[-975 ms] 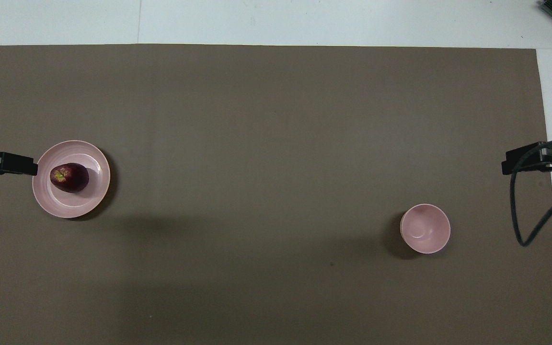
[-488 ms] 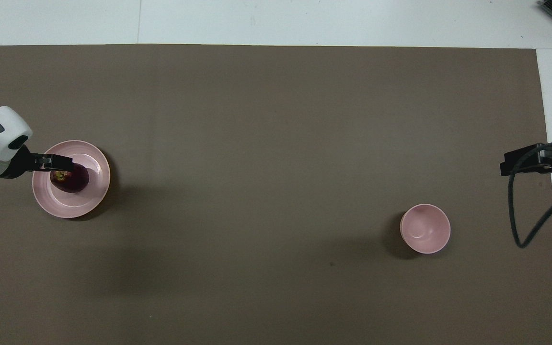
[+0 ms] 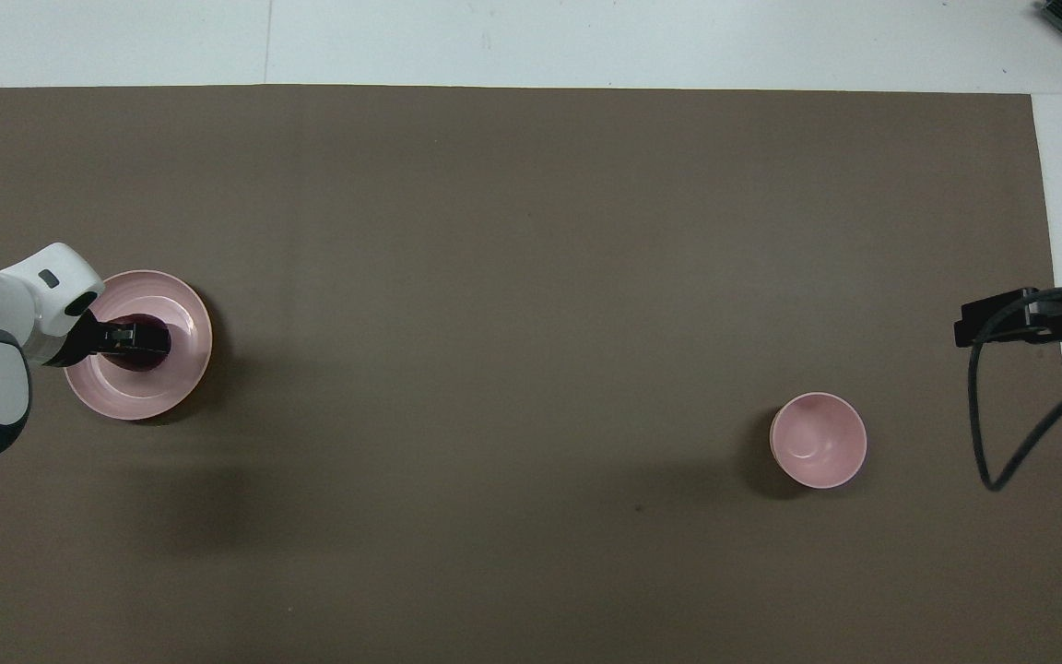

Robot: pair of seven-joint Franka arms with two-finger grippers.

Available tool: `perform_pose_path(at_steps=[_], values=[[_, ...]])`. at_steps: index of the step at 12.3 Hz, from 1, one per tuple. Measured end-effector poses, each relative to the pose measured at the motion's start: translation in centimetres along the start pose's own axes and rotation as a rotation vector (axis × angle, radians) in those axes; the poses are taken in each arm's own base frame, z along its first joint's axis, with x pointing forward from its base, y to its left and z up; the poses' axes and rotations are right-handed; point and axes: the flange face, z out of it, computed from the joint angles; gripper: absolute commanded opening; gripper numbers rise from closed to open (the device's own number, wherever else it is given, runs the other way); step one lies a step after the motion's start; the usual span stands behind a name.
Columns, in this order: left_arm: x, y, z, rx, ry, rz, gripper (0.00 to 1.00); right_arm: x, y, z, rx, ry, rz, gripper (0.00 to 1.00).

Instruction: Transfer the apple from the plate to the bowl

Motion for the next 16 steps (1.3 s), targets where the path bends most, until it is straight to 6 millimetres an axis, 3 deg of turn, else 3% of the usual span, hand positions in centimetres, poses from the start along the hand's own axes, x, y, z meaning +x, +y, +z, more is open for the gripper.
perform_pose_path(at_steps=[3, 4, 5, 6, 12, 16], values=[[0.1, -0.3, 0.1, 0.004, 0.025, -0.005, 1.00, -0.1, -1.4, 2.2, 0.040, -0.044, 0.006, 1.00], [0.0, -0.3, 0.3, 0.004, 0.023, -0.004, 0.64, -0.2, -1.9, 2.9, 0.053, -0.061, 0.017, 1.00], [0.0, -0.3, 0.7, 0.003, 0.020, -0.004, 0.14, -0.4, -2.4, 3.5, 0.070, -0.075, 0.026, 1.00], [0.1, -0.1, 0.9, 0.002, 0.019, -0.001, 0.00, -0.6, -2.7, 4.1, 0.091, -0.079, 0.032, 1.00], [0.5, 0.7, 0.4, 0.002, 0.035, 0.021, 0.00, -1.4, -5.7, 5.0, 0.174, -0.072, 0.135, 1.00], [3.3, 3.8, -3.8, -0.019, 0.113, 0.059, 0.00, -1.7, -9.5, 6.3, 0.295, -0.171, 0.323, 1.00]])
